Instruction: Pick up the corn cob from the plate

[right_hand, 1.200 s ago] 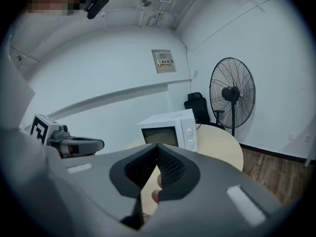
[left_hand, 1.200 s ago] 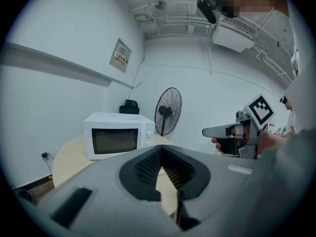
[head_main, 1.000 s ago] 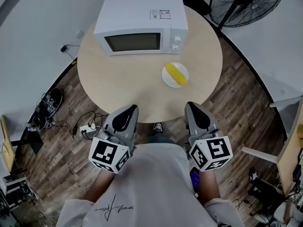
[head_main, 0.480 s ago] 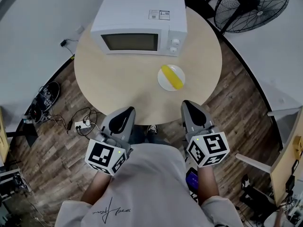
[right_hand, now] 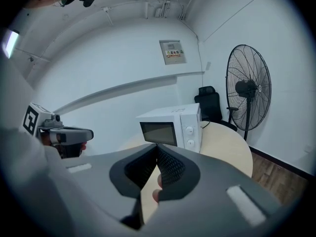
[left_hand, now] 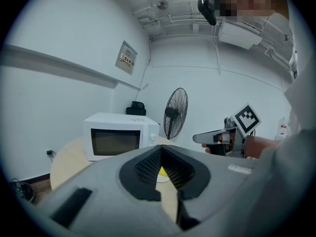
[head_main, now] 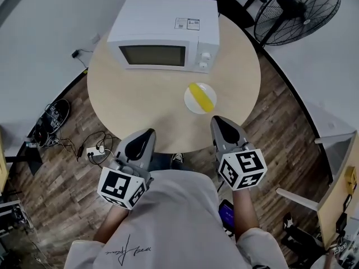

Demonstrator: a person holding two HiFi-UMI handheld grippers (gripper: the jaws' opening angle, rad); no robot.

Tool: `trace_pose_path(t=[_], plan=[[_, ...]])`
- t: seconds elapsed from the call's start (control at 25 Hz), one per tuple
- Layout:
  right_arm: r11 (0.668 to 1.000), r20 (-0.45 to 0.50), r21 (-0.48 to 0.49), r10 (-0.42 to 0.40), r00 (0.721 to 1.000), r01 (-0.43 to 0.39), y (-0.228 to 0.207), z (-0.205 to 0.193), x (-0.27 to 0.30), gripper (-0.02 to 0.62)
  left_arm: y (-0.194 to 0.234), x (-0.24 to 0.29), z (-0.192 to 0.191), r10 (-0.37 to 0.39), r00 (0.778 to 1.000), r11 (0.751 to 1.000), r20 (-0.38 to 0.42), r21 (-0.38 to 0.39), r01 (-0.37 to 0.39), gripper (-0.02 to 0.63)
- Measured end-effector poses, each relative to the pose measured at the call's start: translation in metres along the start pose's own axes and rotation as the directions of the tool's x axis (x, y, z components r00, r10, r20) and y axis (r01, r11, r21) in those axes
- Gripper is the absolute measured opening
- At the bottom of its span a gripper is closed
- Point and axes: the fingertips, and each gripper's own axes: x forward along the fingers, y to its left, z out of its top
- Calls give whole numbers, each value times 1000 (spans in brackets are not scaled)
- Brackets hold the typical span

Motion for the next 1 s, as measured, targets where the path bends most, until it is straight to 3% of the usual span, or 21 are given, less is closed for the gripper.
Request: trace_pose_path(t=[1.0], plan=[[1000, -98, -27, -4, 995, 2, -22, -10, 60, 34, 28, 17, 0, 15, 1000, 999, -10, -44, -16, -8]])
